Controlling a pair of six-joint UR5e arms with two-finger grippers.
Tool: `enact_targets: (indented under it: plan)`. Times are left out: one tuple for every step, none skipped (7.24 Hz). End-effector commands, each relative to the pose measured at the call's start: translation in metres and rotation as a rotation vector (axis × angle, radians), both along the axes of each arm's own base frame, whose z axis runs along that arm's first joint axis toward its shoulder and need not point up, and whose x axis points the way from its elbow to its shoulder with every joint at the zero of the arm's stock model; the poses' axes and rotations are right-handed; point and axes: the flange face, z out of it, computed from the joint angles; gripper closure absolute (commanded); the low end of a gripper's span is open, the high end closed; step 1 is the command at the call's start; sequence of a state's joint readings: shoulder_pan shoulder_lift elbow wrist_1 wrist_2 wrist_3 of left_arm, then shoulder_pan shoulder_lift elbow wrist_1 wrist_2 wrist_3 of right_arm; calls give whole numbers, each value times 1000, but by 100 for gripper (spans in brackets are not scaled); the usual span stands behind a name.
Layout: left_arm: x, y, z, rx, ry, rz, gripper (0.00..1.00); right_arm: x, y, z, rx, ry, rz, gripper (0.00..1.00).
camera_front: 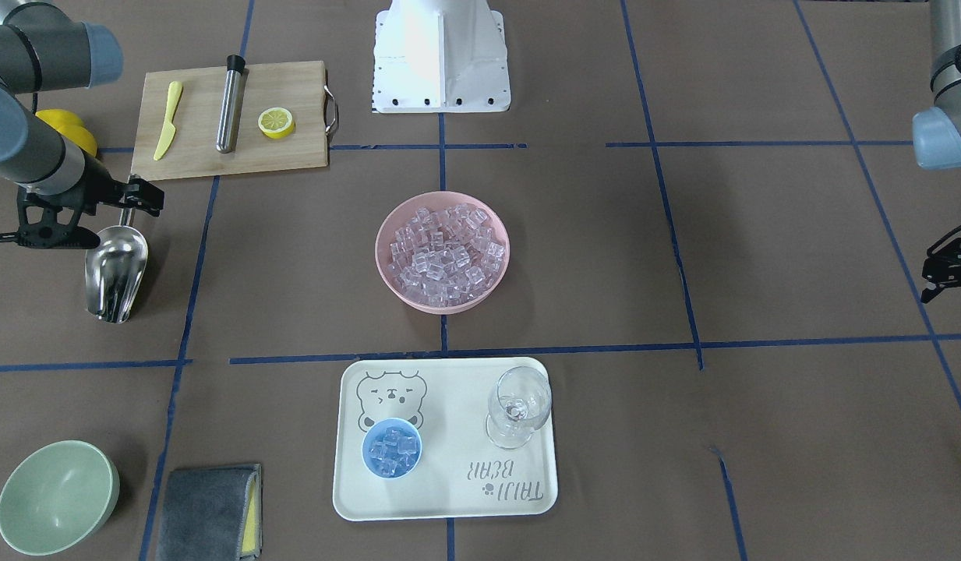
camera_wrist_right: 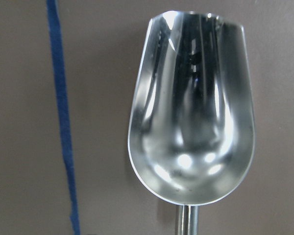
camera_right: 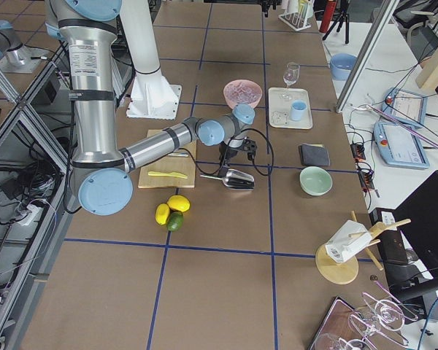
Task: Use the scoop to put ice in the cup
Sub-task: 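Carry the scoop back and lower it to the table, then open the right gripper, release the scoop and withdraw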
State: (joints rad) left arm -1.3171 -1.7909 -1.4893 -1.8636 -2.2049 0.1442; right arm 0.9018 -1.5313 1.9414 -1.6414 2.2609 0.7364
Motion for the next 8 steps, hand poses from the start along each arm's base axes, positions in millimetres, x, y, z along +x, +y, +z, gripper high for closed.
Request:
enact_targets:
  plan:
    - [-1, 0, 0, -4, -1, -2, 0, 75, -22, -51, 93, -62, 149, 0]
    - [-2, 1, 1, -8, -4, -4, 0, 103, -34, -52, 171, -80, 163, 0]
    - [-3, 3, 4, -14, -4, -5, 0, 138, -44, -41, 261, -75, 137, 0]
    - [-7, 12, 16, -33, -7, -7, 0, 179, -48, -6, 338, -51, 65, 0]
    - [-21, 17, 26, -49, -11, -29, 0, 221, -59, 37, 395, -31, -10, 0]
    - [-45, 26, 39, -72, -13, -65, 0, 255, -61, 75, 424, -14, -64, 0]
    - [-75, 36, 54, -97, -17, -114, 0, 286, -60, 114, 434, -8, -102, 0]
    - [-92, 43, 65, -136, -26, -133, 0, 300, -57, 143, 401, -50, -98, 0]
